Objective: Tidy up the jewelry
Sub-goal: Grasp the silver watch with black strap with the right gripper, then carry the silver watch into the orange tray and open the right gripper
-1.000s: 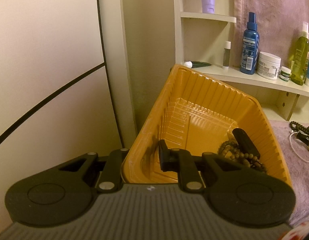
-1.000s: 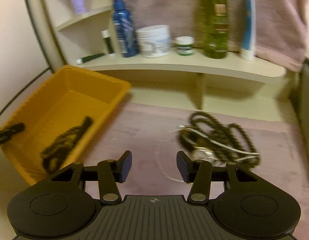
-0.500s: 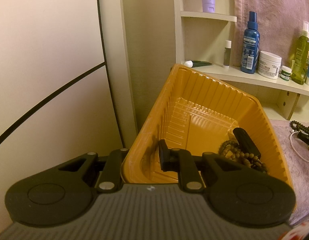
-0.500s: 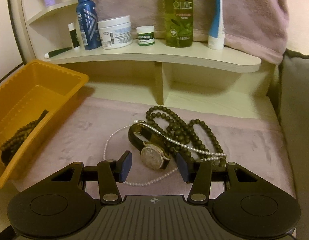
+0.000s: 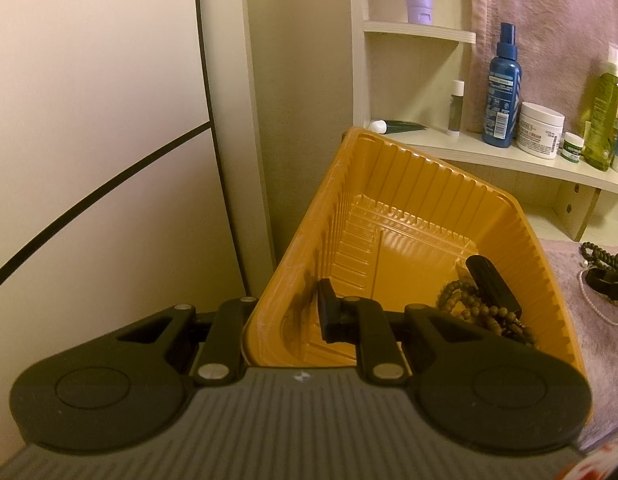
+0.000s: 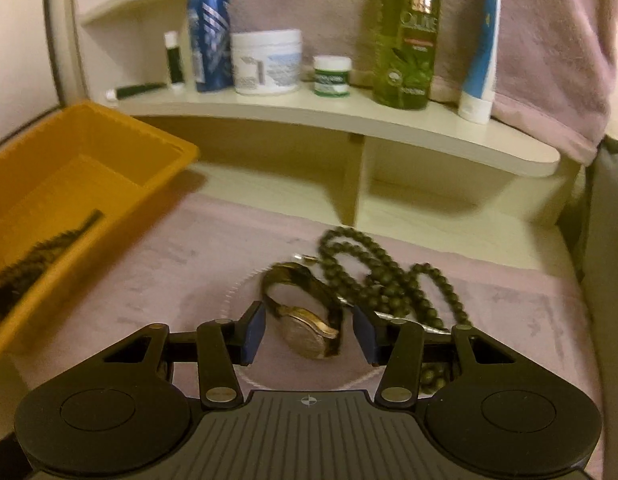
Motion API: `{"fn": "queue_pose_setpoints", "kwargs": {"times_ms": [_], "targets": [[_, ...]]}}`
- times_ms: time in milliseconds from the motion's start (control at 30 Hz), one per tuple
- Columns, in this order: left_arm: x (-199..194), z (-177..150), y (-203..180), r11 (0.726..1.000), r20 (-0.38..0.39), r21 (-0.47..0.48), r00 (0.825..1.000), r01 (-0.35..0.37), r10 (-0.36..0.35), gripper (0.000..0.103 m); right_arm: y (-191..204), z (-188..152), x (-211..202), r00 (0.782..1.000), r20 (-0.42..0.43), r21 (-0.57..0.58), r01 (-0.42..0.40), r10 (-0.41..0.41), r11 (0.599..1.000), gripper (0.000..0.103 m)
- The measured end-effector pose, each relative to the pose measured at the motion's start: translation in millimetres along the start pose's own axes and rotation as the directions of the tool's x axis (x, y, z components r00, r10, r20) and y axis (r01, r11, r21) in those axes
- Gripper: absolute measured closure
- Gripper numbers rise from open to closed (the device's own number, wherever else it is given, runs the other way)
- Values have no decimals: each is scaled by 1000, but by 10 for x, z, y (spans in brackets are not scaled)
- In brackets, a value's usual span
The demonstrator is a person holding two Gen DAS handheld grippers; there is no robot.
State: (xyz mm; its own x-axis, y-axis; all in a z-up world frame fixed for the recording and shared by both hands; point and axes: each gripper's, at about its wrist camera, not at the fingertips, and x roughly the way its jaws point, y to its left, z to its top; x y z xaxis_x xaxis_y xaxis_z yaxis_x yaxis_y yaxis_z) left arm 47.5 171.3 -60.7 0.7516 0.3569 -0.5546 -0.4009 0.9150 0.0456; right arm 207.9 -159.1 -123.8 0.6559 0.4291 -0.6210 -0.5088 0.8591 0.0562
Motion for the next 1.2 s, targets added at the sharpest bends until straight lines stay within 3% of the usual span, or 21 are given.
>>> {"fn": "queue_pose_setpoints", "kwargs": {"times_ms": [233, 367, 600, 733, 933, 1067, 1200], "targets": [[-3, 0, -15, 1000, 0, 0, 1000, -1, 1, 87, -65, -51, 95, 1000, 8, 54, -28, 28, 998, 54], [-3, 2, -13, 1000, -1, 2, 1000, -2, 2, 87, -109, -42, 71, 999, 14, 92, -41, 40, 995, 73], [-8, 4, -13, 1000, 0, 7, 1000, -2, 2, 87, -79, -16, -121, 993, 46, 188, -113, 106, 976, 73], [-8, 9, -16, 1000, -1, 7, 1000, -2, 2, 87, 128, 133, -286, 973, 100, 192, -225, 209, 955, 73], [-5, 19, -19, 1000, -6, 8, 1000, 0, 0, 87, 693, 399, -282, 917, 112, 127, -394, 382, 910, 73], [3, 29, -16, 1000, -12, 15, 1000, 3, -2, 87, 1085, 460, -148, 897, 64, 63, -441, 438, 895, 73], [12, 37, -17, 1000, -22, 19, 1000, 2, -2, 87, 1367, 424, 9, 898, 13, 17, -440, 440, 898, 73]]}}
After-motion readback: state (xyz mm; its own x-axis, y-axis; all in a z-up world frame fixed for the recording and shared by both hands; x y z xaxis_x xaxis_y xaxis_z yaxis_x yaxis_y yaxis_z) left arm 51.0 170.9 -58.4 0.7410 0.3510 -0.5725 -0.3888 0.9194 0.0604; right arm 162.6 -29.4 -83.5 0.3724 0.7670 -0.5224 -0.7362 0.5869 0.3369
